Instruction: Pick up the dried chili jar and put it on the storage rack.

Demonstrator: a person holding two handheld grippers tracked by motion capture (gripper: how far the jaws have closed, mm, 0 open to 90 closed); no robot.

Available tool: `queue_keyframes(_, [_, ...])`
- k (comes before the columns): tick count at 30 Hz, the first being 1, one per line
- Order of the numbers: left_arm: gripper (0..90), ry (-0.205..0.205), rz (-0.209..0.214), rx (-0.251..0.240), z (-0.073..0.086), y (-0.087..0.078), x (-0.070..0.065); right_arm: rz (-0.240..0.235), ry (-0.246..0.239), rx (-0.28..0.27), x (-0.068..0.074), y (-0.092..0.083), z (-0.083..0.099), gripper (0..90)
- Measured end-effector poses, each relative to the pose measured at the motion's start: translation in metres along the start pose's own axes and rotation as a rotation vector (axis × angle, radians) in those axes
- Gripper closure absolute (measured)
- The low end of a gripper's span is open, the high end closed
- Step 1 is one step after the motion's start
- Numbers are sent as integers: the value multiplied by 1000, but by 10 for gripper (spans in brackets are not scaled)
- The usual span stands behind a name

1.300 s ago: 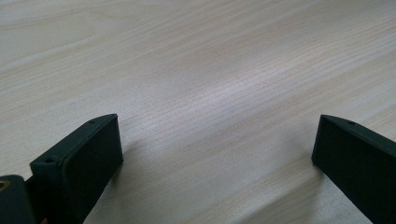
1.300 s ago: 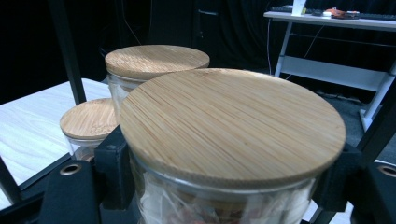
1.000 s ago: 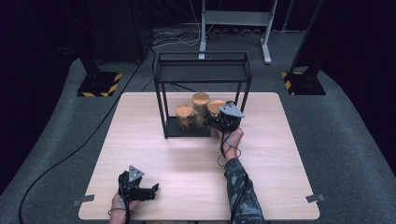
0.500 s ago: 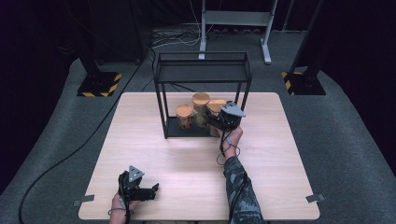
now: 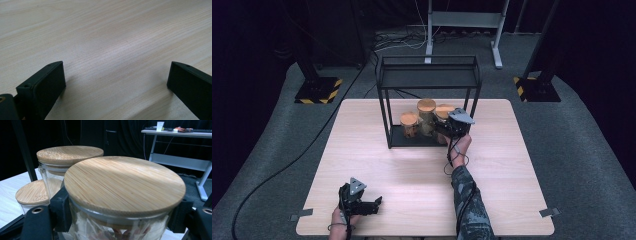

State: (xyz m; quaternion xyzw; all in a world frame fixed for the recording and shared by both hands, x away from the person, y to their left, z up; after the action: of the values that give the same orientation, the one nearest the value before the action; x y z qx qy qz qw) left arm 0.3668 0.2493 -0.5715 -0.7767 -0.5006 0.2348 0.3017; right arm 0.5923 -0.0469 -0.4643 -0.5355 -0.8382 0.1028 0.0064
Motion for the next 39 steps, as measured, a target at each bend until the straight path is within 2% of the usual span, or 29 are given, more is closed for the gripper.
queue_keyframes(24, [9, 0, 0, 0, 0, 0, 0, 1, -5, 6, -1, 1, 0, 244])
queue_keyframes(39, [9, 0, 0, 0, 0, 0, 0, 5, -4, 36, -2, -1, -2, 238])
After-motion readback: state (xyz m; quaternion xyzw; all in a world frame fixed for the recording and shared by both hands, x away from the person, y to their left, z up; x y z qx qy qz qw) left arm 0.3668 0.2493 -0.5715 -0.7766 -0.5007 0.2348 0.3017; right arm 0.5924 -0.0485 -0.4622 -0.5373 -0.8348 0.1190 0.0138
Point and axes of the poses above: each handheld gripper's, and its own axes: y roughly forward along the jaws, z roughly out of its underside, x roughly to its left, the point moved 6 cm from there along y, roughly forward along the jaws, and after that the axes turned 5 degrees about -y, right-handed, at the moved point
